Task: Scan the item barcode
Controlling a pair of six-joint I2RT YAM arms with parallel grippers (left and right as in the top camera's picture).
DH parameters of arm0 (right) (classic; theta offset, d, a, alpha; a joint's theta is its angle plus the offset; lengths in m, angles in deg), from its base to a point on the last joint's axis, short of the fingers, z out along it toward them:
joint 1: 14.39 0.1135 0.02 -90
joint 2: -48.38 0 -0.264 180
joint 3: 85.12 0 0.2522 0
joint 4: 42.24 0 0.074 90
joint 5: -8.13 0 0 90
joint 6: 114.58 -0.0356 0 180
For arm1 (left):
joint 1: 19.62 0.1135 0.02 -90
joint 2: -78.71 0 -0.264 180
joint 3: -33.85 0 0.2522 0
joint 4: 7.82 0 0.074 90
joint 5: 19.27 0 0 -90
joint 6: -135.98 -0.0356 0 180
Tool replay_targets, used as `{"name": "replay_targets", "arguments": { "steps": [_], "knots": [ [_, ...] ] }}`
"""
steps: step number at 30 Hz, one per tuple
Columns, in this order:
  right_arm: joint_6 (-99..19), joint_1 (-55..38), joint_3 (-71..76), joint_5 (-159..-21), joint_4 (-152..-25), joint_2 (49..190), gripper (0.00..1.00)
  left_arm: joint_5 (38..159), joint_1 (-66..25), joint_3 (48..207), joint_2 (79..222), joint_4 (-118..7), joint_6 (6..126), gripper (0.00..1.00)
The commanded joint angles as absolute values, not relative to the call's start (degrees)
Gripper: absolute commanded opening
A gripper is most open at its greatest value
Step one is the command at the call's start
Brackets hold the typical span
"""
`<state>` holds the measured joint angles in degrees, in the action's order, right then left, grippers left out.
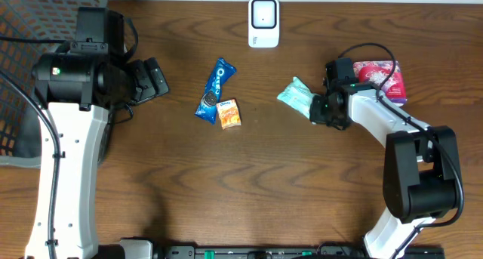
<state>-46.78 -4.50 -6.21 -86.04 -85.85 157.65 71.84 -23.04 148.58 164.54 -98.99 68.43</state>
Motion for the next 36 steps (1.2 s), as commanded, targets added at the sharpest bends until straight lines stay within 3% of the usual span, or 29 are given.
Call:
{"name": "replay_targets", "arguments": {
  "steps": [1,11,13,15,18,19,23,36],
  "knots": [
    [-49.42,-3.91,-7.64,-86.82,-83.25,159.95,0.11,70.92,-22.8,148.74,164.82,-99.14,68.08,0.98],
    [-48.49,-8.36,4.06,-84.55,-99.12,159.66,0.17,70.92,-22.8,148.74,164.82,-99.14,68.08,0.98],
    [-45.56,-9.35,7.55,-84.53,-103.88,159.6,0.22,70.92,-22.8,148.74,164.82,-99.14,68.08,0.98],
    [-41.69,-10.29,10.75,-84.0,-107.86,159.6,0.36,70.92,-22.8,148.74,164.82,-99.14,68.08,0.98],
    [-41.03,-12.3,15.12,-78.39,-113.21,159.6,0.45,70.92,-22.8,148.74,164.82,-99.14,68.08,0.98],
    [-41.03,-13.04,16.19,-76.55,-114.33,159.6,0.52,70.92,-22.8,148.71,164.82,-99.14,68.08,0.98],
    [-40.99,-16.34,18.99,-74.28,-115.2,159.6,0.99,70.92,-22.8,148.74,164.82,-99.14,68.08,0.98],
    [-38.91,-30.26,19.36,-75.83,-103.77,159.88,0.99,70.92,-22.8,148.74,164.82,-99.14,68.08,0.98]
  ]
}}
